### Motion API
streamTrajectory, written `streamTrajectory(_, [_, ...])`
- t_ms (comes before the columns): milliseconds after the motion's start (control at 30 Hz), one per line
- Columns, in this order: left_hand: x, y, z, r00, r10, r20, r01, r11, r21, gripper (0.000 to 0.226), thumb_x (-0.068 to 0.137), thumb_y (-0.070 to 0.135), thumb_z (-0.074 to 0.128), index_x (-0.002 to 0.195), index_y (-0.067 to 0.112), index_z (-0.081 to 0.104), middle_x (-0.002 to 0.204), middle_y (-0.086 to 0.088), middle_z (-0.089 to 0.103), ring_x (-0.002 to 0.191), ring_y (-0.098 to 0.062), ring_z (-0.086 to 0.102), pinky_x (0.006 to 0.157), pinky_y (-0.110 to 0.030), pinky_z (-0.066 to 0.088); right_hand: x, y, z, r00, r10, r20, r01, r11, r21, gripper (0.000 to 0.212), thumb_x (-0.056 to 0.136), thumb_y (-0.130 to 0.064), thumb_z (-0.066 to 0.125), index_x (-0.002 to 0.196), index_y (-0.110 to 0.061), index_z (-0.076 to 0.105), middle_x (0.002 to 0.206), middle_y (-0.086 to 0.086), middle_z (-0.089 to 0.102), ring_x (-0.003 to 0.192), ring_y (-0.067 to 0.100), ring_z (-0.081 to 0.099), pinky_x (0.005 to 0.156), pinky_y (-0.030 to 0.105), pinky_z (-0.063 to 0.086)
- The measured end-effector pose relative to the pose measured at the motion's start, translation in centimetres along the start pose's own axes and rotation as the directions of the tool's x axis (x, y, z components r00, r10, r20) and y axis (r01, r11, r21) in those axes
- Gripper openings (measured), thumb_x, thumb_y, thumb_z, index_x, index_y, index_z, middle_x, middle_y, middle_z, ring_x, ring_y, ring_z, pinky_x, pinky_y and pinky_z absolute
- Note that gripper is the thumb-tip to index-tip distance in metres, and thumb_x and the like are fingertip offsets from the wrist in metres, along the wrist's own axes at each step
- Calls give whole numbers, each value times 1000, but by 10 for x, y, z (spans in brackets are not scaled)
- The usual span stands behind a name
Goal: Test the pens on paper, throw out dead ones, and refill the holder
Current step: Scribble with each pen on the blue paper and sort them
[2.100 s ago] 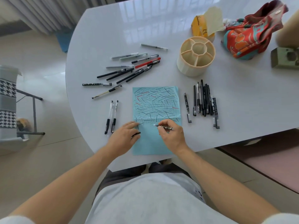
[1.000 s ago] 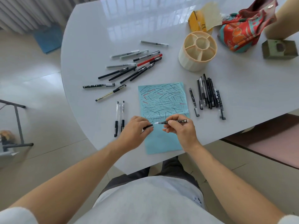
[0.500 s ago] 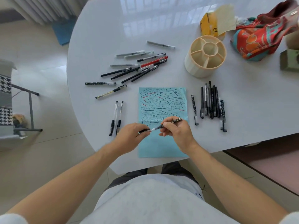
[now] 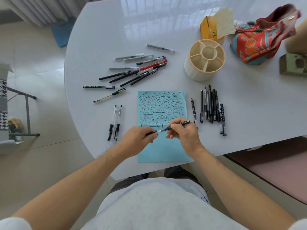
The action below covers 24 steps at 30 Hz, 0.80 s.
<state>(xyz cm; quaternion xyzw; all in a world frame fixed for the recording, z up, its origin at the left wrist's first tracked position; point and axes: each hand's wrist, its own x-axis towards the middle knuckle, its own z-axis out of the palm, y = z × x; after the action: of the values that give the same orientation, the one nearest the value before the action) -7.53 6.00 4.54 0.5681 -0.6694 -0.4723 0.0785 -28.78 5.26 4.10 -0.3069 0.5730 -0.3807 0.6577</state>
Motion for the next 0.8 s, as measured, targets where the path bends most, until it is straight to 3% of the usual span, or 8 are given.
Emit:
streamTrajectory(233, [-1, 8, 4, 995, 68, -69, -63, 995, 77, 23, 97, 29, 56, 75, 24, 59, 64, 12, 64, 58, -7, 56, 58, -31, 46, -9, 14, 11, 998, 55, 27, -56, 998, 35, 15, 102, -10, 61, 91, -5, 69, 74, 14, 70, 58, 20, 66, 73, 40, 62])
streamTrajectory(367, [2, 6, 6, 996, 61, -61, -54, 994, 98, 20, 95, 34, 57, 78, 24, 62, 67, 12, 65, 61, -8, 59, 62, -37, 50, -5, 12, 9, 997, 76, 23, -75, 996, -46, 17, 104, -15, 59, 94, -3, 68, 78, 12, 73, 62, 22, 68, 69, 35, 62])
streamTrajectory(433, [6, 8, 7, 996, 69, -54, -62, 990, 126, 19, 92, 44, 57, 84, 28, 62, 75, 13, 67, 69, -7, 59, 66, -35, 50, 10, -1, -1, 996, 86, 1, -85, 988, -130, 22, 105, -18, 58, 91, -4, 67, 82, 13, 71, 67, 20, 66, 63, 31, 60])
streamTrajectory(500, [11, 5, 8, 994, 78, -79, -63, 982, 176, 24, 91, 48, 61, 112, 35, 64, 106, 16, 68, 99, -6, 59, 86, -31, 49, 33, -18, -17, 993, 60, -101, -85, 960, -266, 21, 105, -20, 57, 90, -8, 65, 85, 12, 70, 68, 18, 65, 59, 30, 59])
streamTrajectory(567, [13, -4, 4, 991, 63, -120, -35, 976, 216, 45, 92, 42, 65, 134, 29, 55, 130, 10, 60, 124, -11, 48, 103, -32, 40, 59, -31, -36, 982, -16, -191, -93, 832, -547, 14, 103, -21, 57, 97, -9, 63, 92, 14, 71, 73, 24, 68, 66, 39, 62])
streamTrajectory(633, [10, -14, -1, 985, 63, -162, -17, 963, 269, 49, 91, 32, 67, 137, 23, 54, 138, 4, 56, 132, -17, 42, 108, -32, 36, 78, -37, -52, 982, -61, -178, -109, 588, -801, 17, 100, -23, 58, 109, -8, 60, 101, 13, 67, 84, 30, 65, 74, 44, 56])
streamTrajectory(700, [4, -25, -4, 985, 57, -166, 2, 941, 338, 49, 90, 26, 68, 137, 20, 55, 143, 0, 51, 136, -21, 38, 111, -34, 33, 87, -36, -60, 991, -79, -105, -64, 408, -911, 20, 98, -20, 59, 114, -10, 57, 100, 8, 62, 87, 28, 58, 74, 36, 46])
streamTrajectory(800, [-3, -43, -4, 989, 54, -135, 9, 904, 428, 50, 89, 23, 67, 137, 19, 54, 150, -6, 43, 142, -25, 32, 117, -36, 28, 89, -30, -64, 990, -135, -43, -7, 257, -966, 19, 92, -10, 57, 111, -11, 58, 94, 8, 63, 84, 31, 58, 70, 33, 43])
